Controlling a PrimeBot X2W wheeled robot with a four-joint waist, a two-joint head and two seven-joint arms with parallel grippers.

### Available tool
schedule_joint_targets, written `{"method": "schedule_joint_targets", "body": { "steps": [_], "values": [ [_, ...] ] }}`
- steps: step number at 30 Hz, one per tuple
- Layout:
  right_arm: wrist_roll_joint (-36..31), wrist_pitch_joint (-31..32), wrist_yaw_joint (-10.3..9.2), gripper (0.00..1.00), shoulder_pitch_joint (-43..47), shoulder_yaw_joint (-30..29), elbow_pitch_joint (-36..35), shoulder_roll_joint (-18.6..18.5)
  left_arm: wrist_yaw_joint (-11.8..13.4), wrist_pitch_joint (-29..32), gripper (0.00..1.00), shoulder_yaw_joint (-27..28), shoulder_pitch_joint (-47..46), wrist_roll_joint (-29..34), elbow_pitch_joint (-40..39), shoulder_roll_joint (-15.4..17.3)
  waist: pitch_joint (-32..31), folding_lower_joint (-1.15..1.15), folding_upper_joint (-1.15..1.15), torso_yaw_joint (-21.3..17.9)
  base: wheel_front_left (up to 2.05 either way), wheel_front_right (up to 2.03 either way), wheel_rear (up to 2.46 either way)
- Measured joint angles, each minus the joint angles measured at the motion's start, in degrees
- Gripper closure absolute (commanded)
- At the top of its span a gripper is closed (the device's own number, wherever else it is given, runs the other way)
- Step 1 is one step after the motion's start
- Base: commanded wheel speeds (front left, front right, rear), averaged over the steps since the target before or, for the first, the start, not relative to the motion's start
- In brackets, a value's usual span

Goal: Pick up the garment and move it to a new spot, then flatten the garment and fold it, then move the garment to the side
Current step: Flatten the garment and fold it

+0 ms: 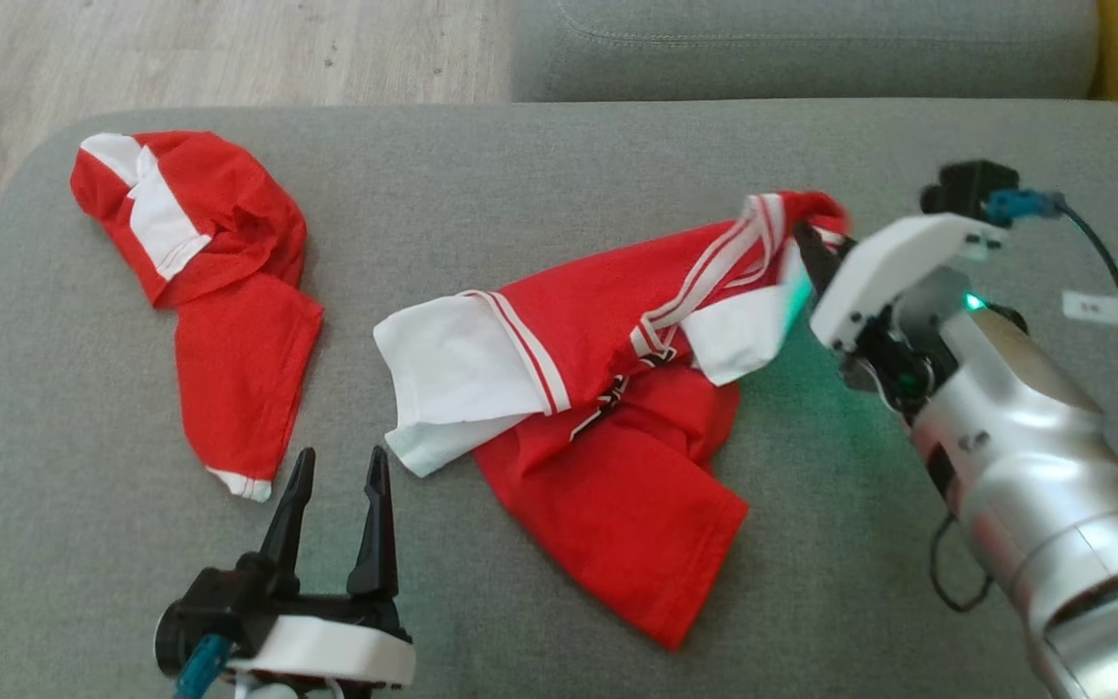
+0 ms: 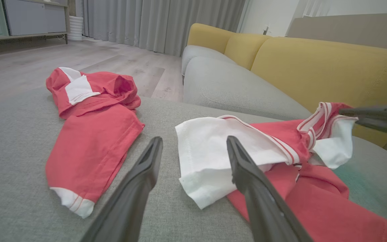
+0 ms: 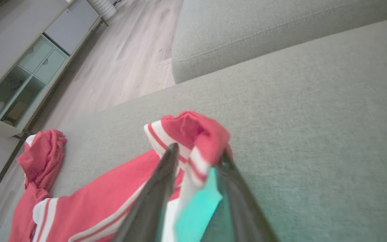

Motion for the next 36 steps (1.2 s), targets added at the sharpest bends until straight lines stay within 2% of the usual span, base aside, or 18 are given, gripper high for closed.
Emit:
{"method": "schedule_joint_targets", "body": {
  "steps": [5, 10, 16, 19, 23, 29, 31, 35, 36],
  "values": [
    [-0.64, 0.56, 0.0, 0.0, 2.48, 0.89, -1.72, -1.86, -0.09, 0.0, 0.0, 0.02, -0.07, 0.01, 0.36, 0.0, -0.06, -0.01, 0.0, -0.37, 0.0, 0.0, 0.0],
    [-2.19, 1.35, 0.0, 0.0, 4.1, 4.42, -8.57, -3.44, -0.59, 0.0, 0.0, -0.05, -0.09, 0.01, 0.82, 0.0, -0.74, -0.01, 0.0, -0.73, 0.0, 0.0, 0.0],
    [-12.78, -3.7, 0.0, 0.0, 7.43, 10.96, -17.05, -11.82, -1.08, 0.0, 0.0, -0.19, -0.03, 0.01, 1.78, 0.0, -1.79, -0.01, 0.0, -1.79, 0.0, 0.0, 0.0],
    [-16.94, -6.73, 0.0, 0.0, 9.92, 9.69, -20.6, -14.49, -1.1, 0.0, 0.0, -0.34, 0.01, 0.01, 1.93, -0.01, -2.08, -0.01, 0.0, -2.82, 0.0, 0.0, 0.0],
    [-22.57, -11.07, 0.0, 0.0, 14.76, 4.95, -26.28, -15.81, -1.12, 0.0, 0.0, -0.67, 0.02, 0.01, 1.98, 0.0, -2.05, -0.01, 0.0, -4.38, 0.0, 0.0, 0.0],
    [-34.14, -17.6, 0.0, 0.0, 25.02, -7.12, -36.24, -14.69, -2.89, 0.0, 0.0, -4.82, -0.09, 0.01, 4.23, 0.0, -0.7, -0.01, 0.0, -6.51, 0.0, 0.0, 0.0],
    [-37.79, -18.81, 0.0, 0.0, 29.41, -11.76, -39.58, -12.37, -3.16, 0.0, 0.0, -6.94, -0.25, -0.07, 5.21, 0.0, -0.21, -0.01, 0.0, -7.18, 0.0, 0.0, 0.0],
    [-44.56, -19.96, 0.0, 0.0, 38.88, -17.46, -45.45, -6.59, -4.07, 0.0, 0.0, -11.24, -1.65, -0.07, 7.39, 0.0, 0.42, -0.01, 0.0, -8.36, 0.0, 0.0, 0.0],
    [-47.02, -20.26, 0.0, 0.0, 42.54, -20.04, -47.67, -3.98, -4.09, 0.0, 0.0, -13.69, -2.74, -0.08, 8.94, 0.04, 0.63, -0.01, 0.0, -8.99, 0.0, 0.0, 0.0]
  ]
}}
